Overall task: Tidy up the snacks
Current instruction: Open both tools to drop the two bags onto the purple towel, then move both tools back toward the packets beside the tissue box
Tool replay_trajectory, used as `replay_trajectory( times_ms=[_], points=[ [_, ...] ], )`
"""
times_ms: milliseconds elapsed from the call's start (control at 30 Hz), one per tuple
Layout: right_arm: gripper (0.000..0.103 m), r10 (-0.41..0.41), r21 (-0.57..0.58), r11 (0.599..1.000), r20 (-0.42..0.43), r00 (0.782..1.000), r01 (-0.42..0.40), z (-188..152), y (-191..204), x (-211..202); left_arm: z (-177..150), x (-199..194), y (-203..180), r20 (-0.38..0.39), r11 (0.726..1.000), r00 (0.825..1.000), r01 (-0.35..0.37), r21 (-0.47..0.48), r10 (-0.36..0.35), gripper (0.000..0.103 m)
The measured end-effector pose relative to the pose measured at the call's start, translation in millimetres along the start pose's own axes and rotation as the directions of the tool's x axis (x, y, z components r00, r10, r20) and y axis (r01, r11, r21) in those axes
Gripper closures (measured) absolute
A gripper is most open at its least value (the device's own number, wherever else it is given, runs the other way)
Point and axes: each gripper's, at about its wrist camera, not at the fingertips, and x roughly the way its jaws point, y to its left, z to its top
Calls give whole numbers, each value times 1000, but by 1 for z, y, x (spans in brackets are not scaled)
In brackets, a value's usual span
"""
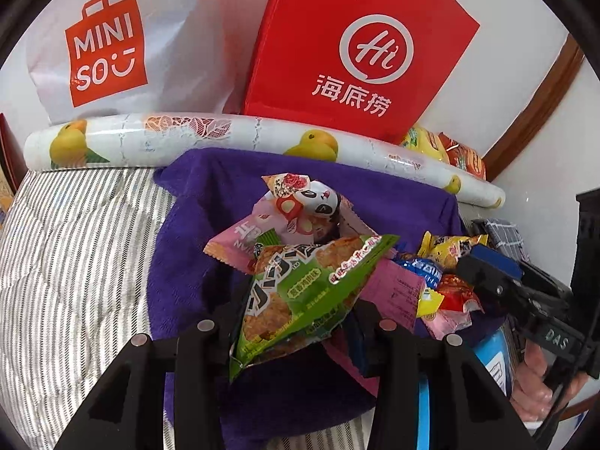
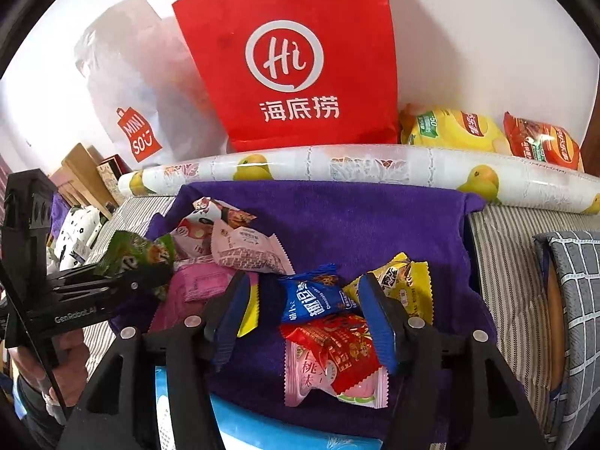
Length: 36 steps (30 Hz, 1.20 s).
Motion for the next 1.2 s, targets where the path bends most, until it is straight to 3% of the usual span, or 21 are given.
replay_trajectory(
  times_ms=[200, 233, 300, 433, 733, 1200],
  points=[
    [43, 3, -13, 1000, 20, 1000, -3, -3, 4, -9, 3, 0, 1, 18, 1000, 1000, 14, -17, -13, 59],
    [43, 3, -21, 1000, 26, 1000, -3, -3, 6, -11, 4, -1, 2, 20, 1000, 1000, 12, -22, -11, 55],
    [43, 2, -32, 999, 36, 999, -1, -2, 8, -14, 6, -3, 3, 15, 1000, 1000, 7, -27, -6, 34],
    [43, 5, -20, 1000, 42, 999, -4, -5, 9, -22, 6, -15, 2, 49, 1000, 999, -14, -19, 15, 33],
    [43, -7, -10, 1000, 59, 998, 8, -29, 17, -58, -7, -56, -1, 75, 999, 996, 50, -22, -48, 33],
    [43, 0, -2, 1000, 55, 999, 0, -81, 48, -112, -56, -114, -20, 99, 999, 994, 33, 32, -36, 33]
  ],
)
